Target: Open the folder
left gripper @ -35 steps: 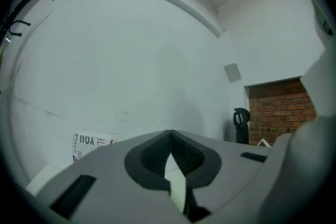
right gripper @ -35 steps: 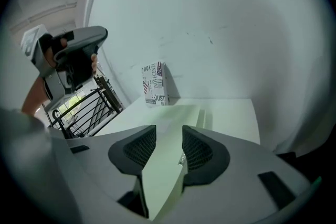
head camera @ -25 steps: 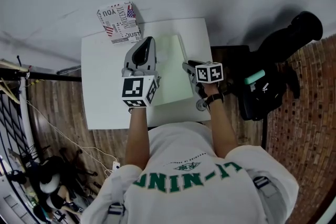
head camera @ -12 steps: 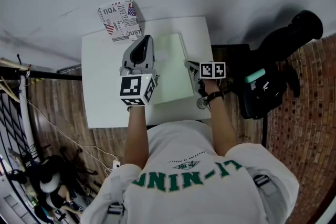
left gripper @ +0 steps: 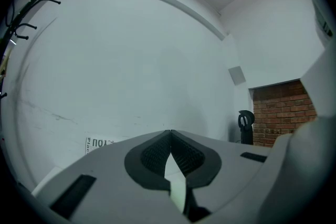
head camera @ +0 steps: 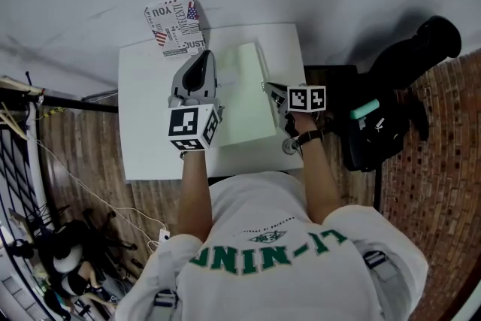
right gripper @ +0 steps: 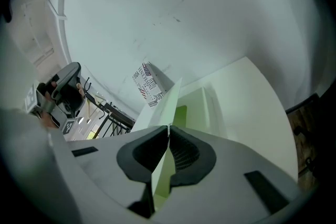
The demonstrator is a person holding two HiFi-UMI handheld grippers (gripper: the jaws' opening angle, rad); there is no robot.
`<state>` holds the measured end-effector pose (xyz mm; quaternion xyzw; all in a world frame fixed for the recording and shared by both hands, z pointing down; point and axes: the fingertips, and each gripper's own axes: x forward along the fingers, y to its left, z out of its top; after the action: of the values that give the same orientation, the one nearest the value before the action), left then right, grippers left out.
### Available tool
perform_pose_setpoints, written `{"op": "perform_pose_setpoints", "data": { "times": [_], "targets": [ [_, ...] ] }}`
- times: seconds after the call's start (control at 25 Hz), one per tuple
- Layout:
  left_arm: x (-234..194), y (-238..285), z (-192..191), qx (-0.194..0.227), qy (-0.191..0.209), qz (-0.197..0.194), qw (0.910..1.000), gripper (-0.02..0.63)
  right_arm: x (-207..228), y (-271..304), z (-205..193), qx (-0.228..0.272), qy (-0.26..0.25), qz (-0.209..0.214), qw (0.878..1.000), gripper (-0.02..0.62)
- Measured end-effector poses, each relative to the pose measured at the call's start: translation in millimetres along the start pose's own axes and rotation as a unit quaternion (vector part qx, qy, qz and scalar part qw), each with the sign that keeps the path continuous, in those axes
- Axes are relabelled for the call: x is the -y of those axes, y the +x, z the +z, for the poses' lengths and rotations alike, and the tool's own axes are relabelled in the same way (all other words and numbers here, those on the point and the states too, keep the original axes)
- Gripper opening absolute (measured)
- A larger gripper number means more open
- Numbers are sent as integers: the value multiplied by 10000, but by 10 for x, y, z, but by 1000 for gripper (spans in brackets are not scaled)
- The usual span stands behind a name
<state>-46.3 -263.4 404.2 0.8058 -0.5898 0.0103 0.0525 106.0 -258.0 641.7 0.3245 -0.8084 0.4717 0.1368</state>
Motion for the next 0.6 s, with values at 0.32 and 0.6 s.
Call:
{"op": "perform_pose_setpoints", "data": {
  "times": [0.32,0.6],
  "targets": [
    [-114,-105,29,62,-29,153,9999,14,-274,-46,88,77,-225,228,9995,28],
    [-182,-153,41,100,-13,251,9996,14,-553,-61,163,111,-295,578,9978,29]
  ]
}}
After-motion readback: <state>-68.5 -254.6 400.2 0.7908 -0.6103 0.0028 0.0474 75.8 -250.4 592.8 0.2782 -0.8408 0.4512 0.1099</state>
